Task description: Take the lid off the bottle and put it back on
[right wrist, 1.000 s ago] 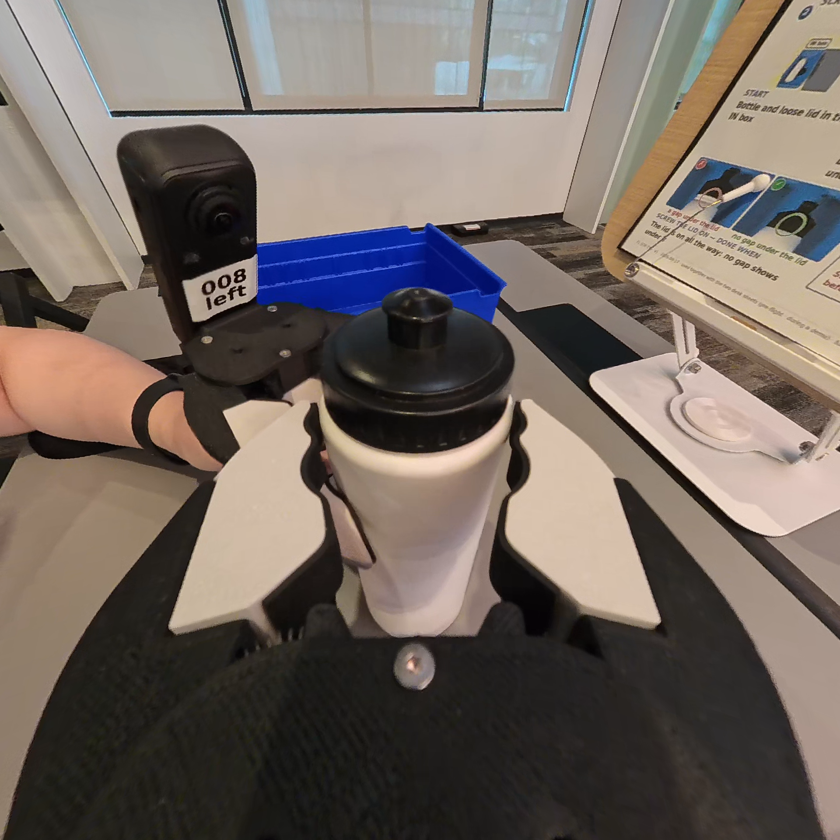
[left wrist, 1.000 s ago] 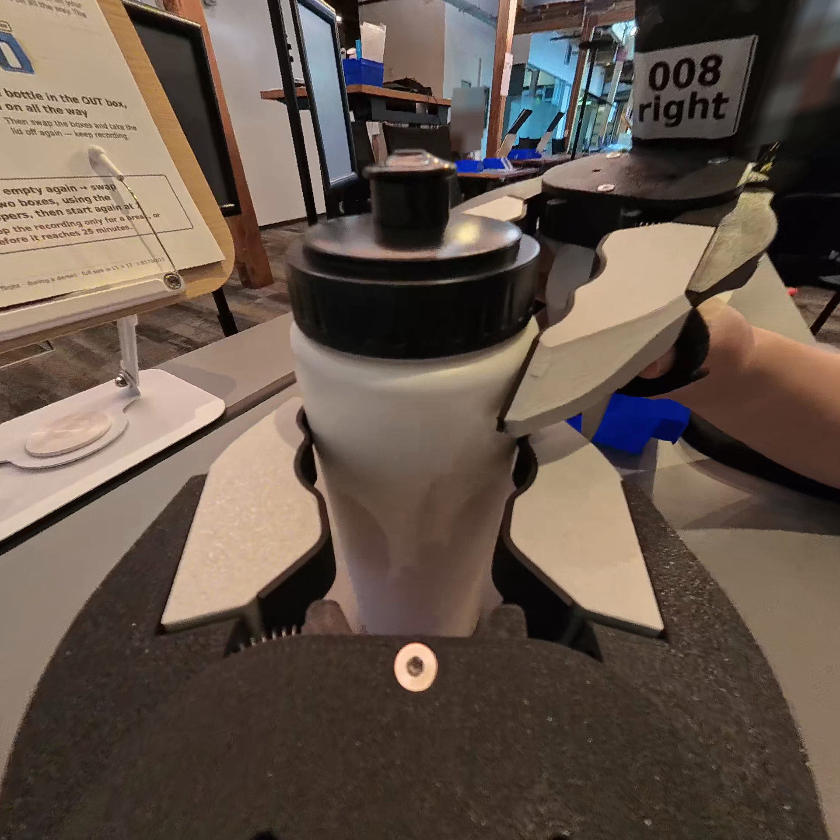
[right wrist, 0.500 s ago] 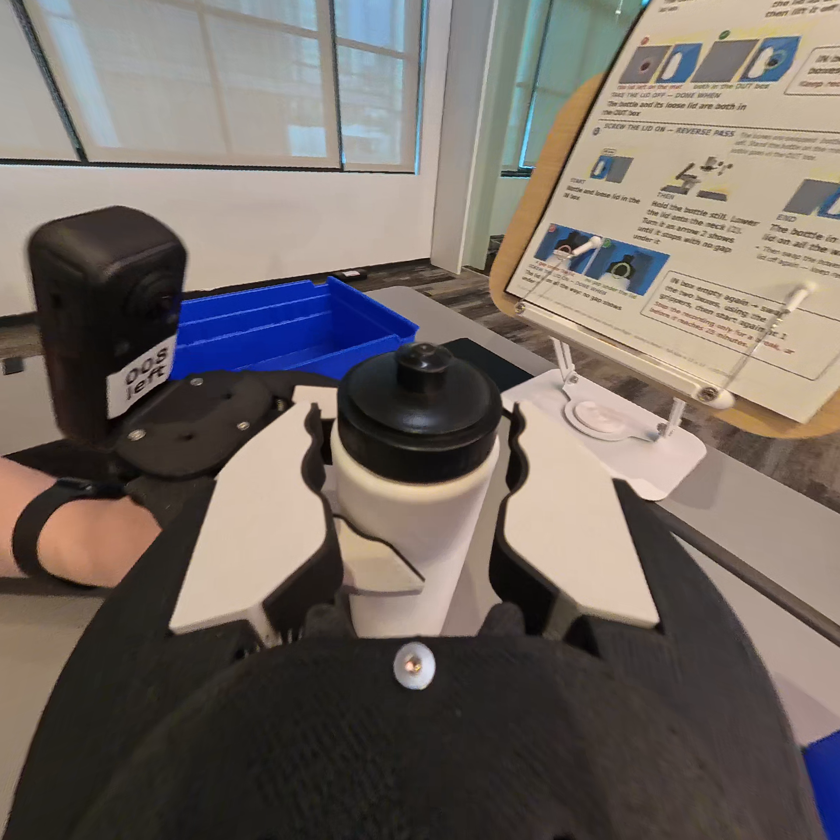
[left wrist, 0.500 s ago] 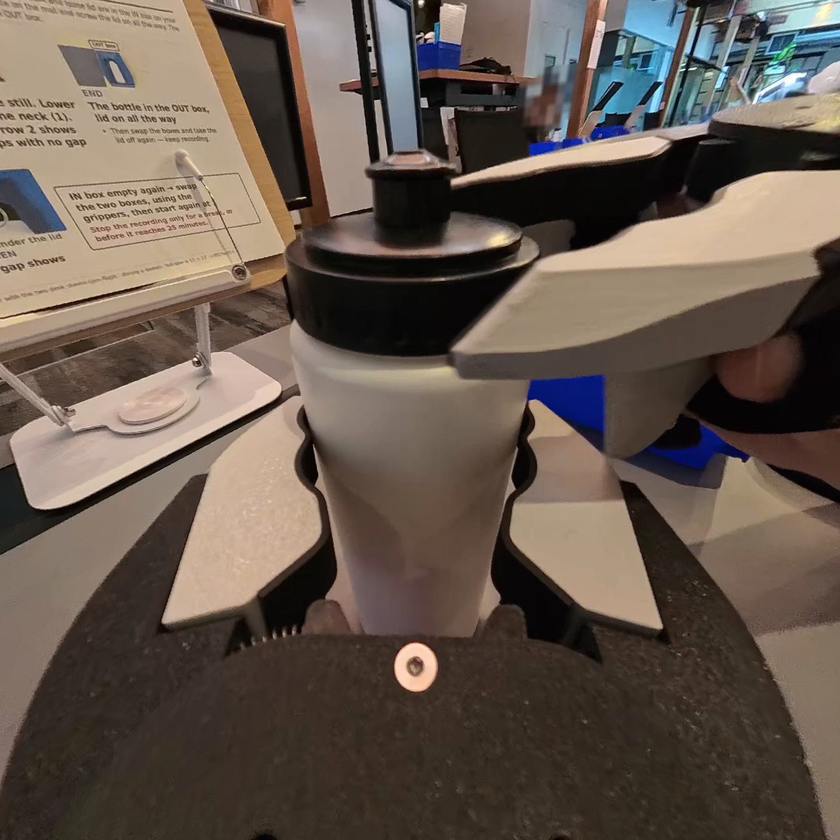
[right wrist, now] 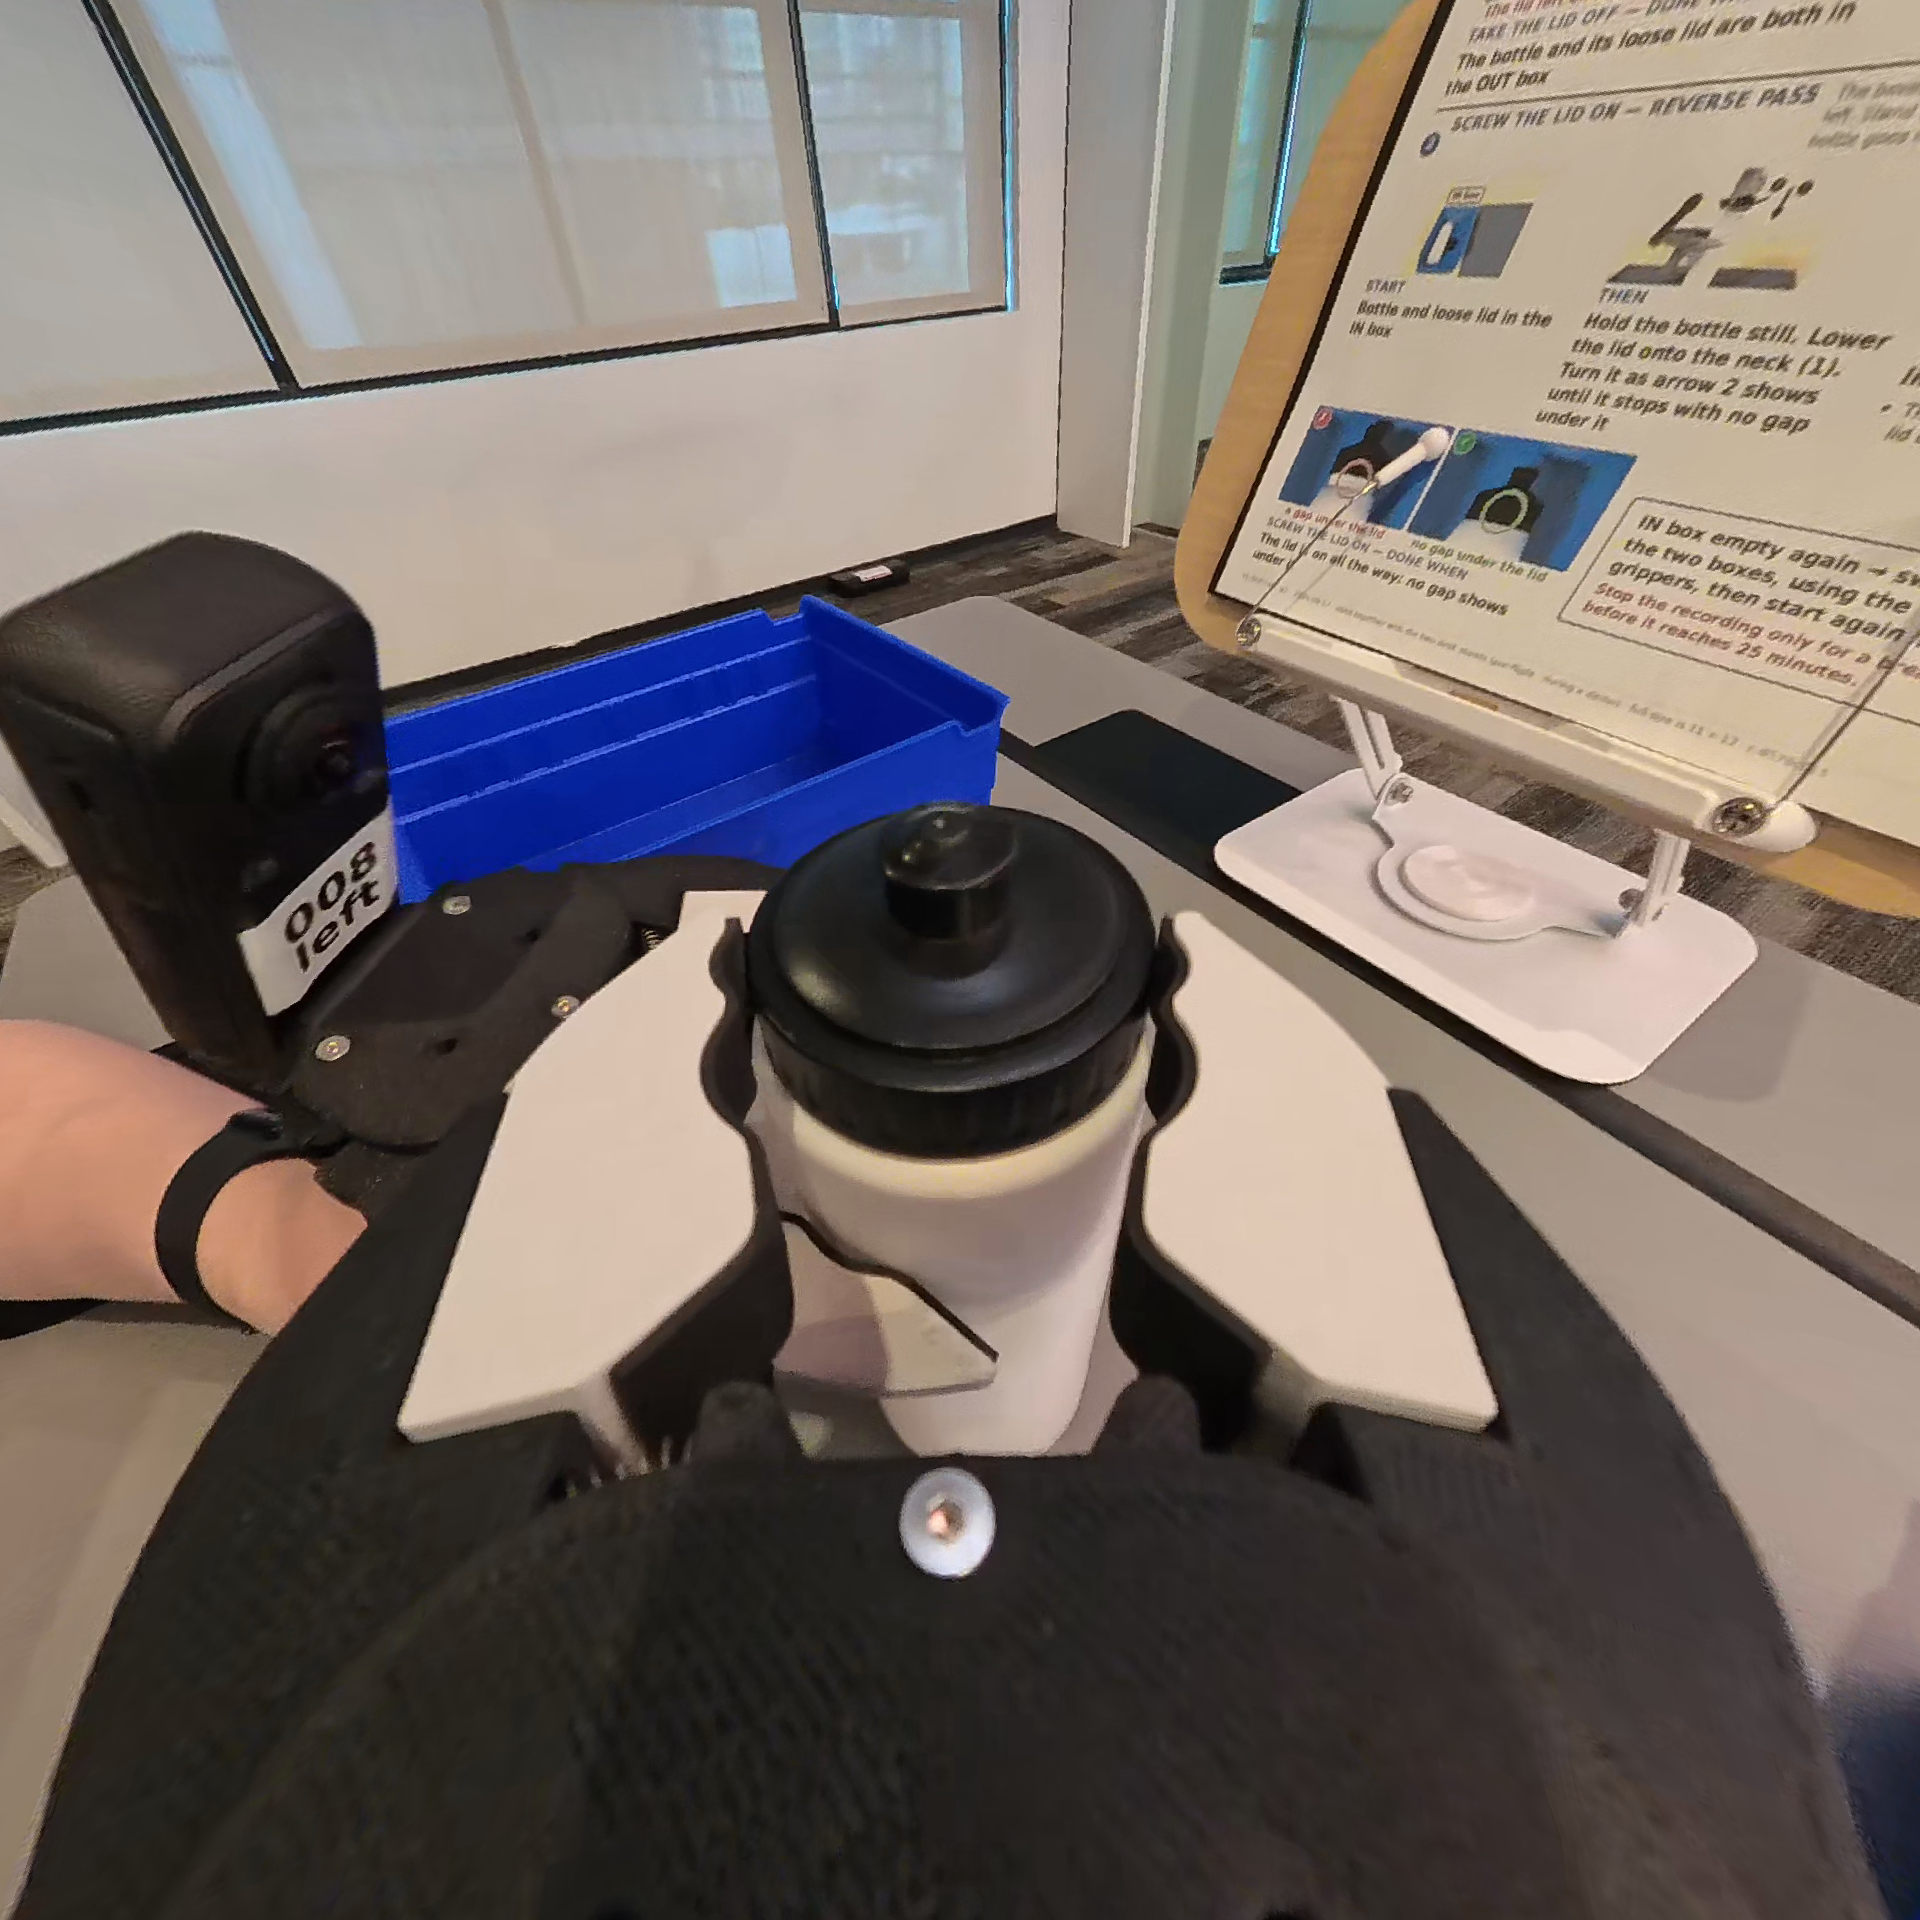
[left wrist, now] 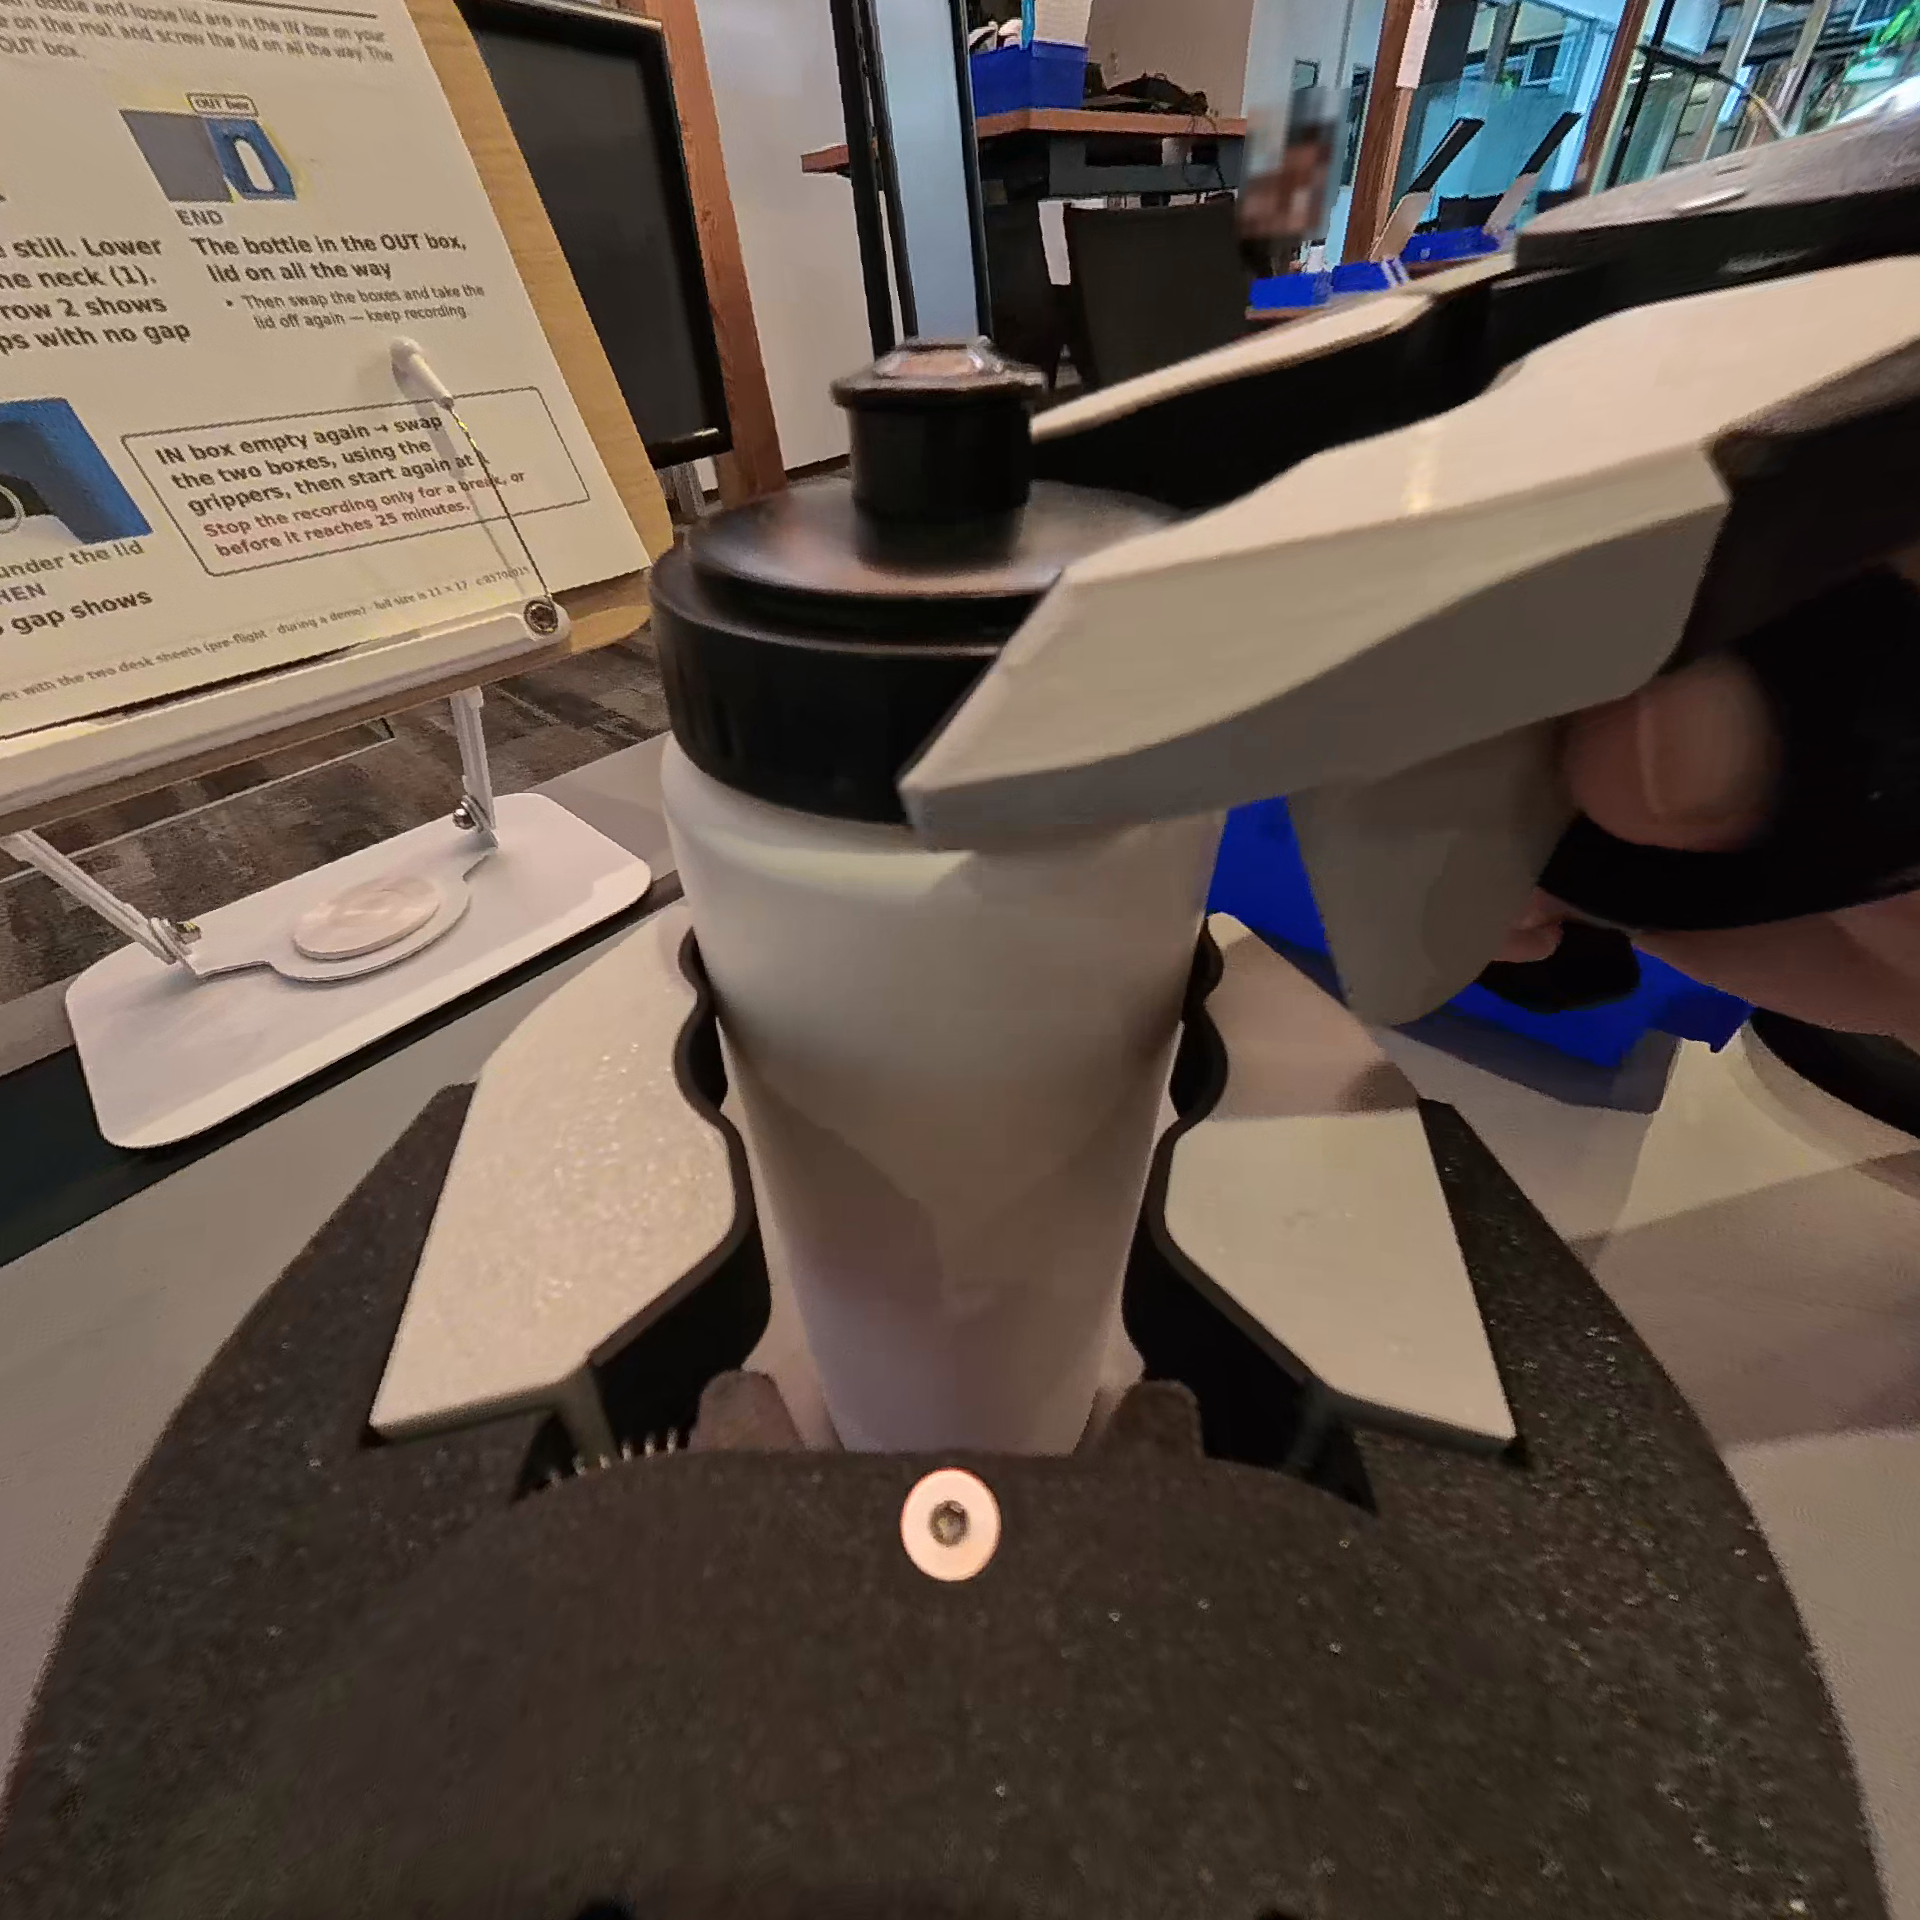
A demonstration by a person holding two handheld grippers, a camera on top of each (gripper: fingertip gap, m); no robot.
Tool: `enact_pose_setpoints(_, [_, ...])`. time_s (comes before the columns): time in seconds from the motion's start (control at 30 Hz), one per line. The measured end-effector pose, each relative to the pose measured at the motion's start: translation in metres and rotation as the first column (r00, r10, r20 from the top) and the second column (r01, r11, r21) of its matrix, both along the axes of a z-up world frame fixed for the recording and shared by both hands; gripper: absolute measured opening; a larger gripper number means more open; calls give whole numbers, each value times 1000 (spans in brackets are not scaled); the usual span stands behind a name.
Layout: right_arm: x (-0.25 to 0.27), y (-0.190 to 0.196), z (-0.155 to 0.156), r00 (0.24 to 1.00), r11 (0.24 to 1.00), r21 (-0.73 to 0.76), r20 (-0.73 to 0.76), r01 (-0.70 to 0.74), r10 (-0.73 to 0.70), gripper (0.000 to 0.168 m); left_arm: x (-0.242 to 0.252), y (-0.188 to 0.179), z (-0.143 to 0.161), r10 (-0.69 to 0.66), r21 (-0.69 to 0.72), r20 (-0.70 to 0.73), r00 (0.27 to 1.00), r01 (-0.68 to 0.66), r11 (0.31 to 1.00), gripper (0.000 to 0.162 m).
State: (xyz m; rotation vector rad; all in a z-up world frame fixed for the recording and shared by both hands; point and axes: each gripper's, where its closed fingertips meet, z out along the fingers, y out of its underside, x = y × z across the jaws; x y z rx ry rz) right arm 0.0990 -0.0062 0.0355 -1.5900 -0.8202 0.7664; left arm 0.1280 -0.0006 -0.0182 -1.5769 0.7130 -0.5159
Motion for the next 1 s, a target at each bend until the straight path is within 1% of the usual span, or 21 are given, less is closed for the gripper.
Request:
enact_pose_setpoints(0.13, [0,-1,-1,999,1000,19,42,-11,10,75,0,-1,0,1,4,-7,1000,-1,1000,86])
enact_pose_setpoints(0.43, [3,-1,-2,997,1000,-1,70,-27,27,76,1,-1,0,-18,4,-21,1000,18,1000,85])
enact_pose_setpoints(0.63, [5,1,-2,993,997,6,86,-76,76,76,3,-2,-1,-67,-2,-10,998,67,998,83])
enact_pose_setpoints(0.8, [8,2,-3,989,992,2,81,-127,127,76,5,-3,-1,-120,-5,0,993,120,993,81])
enact_pose_setpoints(1.0, [7,2,-3,988,990,-13,74,-138,138,76,6,-2,0,-121,8,4,993,121,993,83])
